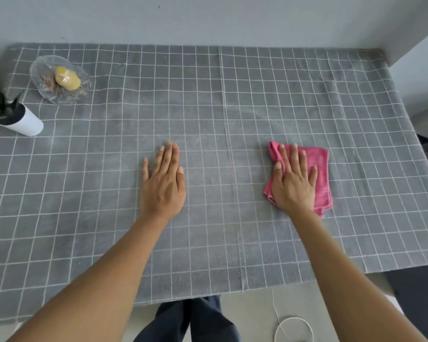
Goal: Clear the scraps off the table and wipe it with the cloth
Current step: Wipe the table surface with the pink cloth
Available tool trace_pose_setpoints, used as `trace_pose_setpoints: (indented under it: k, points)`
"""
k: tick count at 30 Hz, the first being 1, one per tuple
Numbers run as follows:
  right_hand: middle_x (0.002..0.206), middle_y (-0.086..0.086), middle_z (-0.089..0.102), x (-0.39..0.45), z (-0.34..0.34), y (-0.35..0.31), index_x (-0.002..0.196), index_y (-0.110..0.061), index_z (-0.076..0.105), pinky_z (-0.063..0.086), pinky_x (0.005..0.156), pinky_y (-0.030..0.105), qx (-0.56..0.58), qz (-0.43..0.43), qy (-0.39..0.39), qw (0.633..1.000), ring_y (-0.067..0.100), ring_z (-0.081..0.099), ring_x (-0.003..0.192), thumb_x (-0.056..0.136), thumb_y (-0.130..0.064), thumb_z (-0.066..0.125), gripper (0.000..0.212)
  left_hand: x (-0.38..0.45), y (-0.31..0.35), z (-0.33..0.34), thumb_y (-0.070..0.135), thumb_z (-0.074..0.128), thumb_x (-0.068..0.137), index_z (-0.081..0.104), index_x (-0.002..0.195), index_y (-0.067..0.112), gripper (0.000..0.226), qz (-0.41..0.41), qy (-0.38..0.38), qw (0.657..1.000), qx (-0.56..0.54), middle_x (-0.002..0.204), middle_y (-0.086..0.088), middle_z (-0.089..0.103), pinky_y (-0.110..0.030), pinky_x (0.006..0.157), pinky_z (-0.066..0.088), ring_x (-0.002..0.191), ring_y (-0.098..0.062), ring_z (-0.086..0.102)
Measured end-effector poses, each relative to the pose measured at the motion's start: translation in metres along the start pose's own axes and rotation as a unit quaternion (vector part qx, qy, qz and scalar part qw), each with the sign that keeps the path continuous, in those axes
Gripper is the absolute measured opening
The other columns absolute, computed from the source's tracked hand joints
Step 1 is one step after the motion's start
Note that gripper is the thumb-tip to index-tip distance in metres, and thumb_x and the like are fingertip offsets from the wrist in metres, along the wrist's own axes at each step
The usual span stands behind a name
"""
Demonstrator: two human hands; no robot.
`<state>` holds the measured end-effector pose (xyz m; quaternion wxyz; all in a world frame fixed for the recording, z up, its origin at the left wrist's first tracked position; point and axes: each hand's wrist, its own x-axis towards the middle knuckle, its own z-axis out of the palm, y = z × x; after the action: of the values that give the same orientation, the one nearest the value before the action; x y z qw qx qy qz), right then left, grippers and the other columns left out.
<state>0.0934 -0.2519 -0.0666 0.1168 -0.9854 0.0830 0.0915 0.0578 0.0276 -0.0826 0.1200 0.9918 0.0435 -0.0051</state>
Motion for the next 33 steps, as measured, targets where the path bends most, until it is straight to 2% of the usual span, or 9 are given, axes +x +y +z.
trace_pose_setpoints:
  k: [3,6,9,11,16,19,25,29,33]
  points:
    - [0.159,-0.009,-0.013,-0.008,0.004,-0.028,0.149,-0.04,-0.008,-0.013,0.116,0.048,0.014,-0.025,-0.015,0.999,0.014,-0.015,0.146,0.1,-0.046,0.004,0.051,0.001,0.0,0.001,0.033,0.01,0.097,0.011,0.152,0.015,0.058,0.001,-0.001,1.0,0.004,0.159,0.001,0.009,-0.046,0.118,0.005,0.147,-0.014,0.007]
    - [0.156,-0.014,-0.017,-0.025,0.011,-0.057,0.149,-0.041,-0.006,-0.016,0.115,0.045,0.015,-0.115,-0.033,0.993,0.01,-0.018,0.144,0.099,-0.048,0.0,0.051,0.0,-0.001,0.002,0.033,0.008,0.097,0.009,0.152,0.015,0.058,0.0,-0.009,1.0,0.008,0.16,0.001,0.007,-0.046,0.118,0.003,0.147,-0.014,0.006]
    - [0.157,-0.016,-0.012,-0.026,0.011,-0.054,0.149,-0.043,-0.001,-0.016,0.116,0.041,0.02,-0.145,-0.034,0.989,0.005,-0.018,0.142,0.101,-0.045,0.008,0.049,0.002,-0.001,0.002,0.036,0.005,0.096,0.008,0.152,0.014,0.06,0.002,-0.02,1.0,0.003,0.159,0.003,0.004,-0.046,0.118,0.001,0.147,-0.013,0.004]
    - [0.158,-0.015,-0.011,-0.015,0.007,-0.037,0.149,-0.043,-0.001,-0.015,0.117,0.041,0.018,-0.119,-0.026,0.992,0.006,-0.016,0.144,0.102,-0.044,0.01,0.048,0.004,0.002,0.002,0.035,0.009,0.096,0.009,0.152,0.014,0.06,-0.006,-0.02,1.0,-0.001,0.159,0.002,0.004,-0.046,0.118,-0.001,0.147,-0.013,0.003]
    - [0.16,-0.008,-0.009,0.016,-0.001,-0.019,0.151,-0.039,-0.003,-0.012,0.117,0.049,0.043,0.01,-0.002,0.999,0.014,-0.014,0.146,0.101,-0.045,0.007,0.051,0.031,0.023,0.001,0.036,0.01,0.094,0.013,0.151,0.012,0.062,-0.013,-0.005,0.999,-0.031,0.159,0.0,0.009,-0.046,0.117,0.0,0.147,-0.015,0.005]
    - [0.16,-0.007,-0.011,0.024,0.002,-0.033,0.151,-0.038,-0.004,-0.015,0.116,0.049,0.049,0.025,0.002,0.998,0.015,-0.016,0.146,0.1,-0.045,0.005,0.052,0.067,0.041,0.001,0.032,0.015,0.097,0.011,0.151,0.013,0.058,0.017,0.004,0.998,-0.054,0.16,0.0,0.007,-0.044,0.117,-0.004,0.147,-0.014,0.002]
    - [0.16,-0.009,-0.01,0.052,0.009,-0.081,0.151,-0.038,-0.001,-0.016,0.115,0.049,0.067,-0.048,0.005,0.997,0.014,-0.015,0.146,0.101,-0.044,0.007,0.051,0.134,0.043,0.004,0.026,0.021,0.103,0.007,0.152,0.016,0.053,0.001,0.014,0.999,-0.031,0.16,0.001,0.003,-0.044,0.117,-0.005,0.148,-0.015,-0.002]
    - [0.16,-0.01,-0.009,0.073,0.015,-0.125,0.151,-0.037,0.001,-0.016,0.115,0.049,0.057,-0.134,-0.018,0.989,0.012,-0.015,0.146,0.101,-0.044,0.007,0.051,0.141,0.036,0.009,0.028,0.018,0.103,0.005,0.152,0.017,0.052,-0.009,0.012,1.0,-0.015,0.16,0.003,0.002,-0.045,0.117,-0.006,0.147,-0.013,-0.003]
    - [0.16,-0.011,-0.005,0.087,0.015,-0.129,0.152,-0.037,0.003,-0.012,0.117,0.047,0.037,-0.178,-0.01,0.983,0.012,-0.011,0.147,0.102,-0.043,0.008,0.051,0.141,0.036,0.011,0.028,0.018,0.102,0.007,0.152,0.018,0.052,-0.011,0.023,1.0,-0.013,0.16,0.005,0.003,-0.043,0.117,-0.006,0.147,-0.012,-0.002]
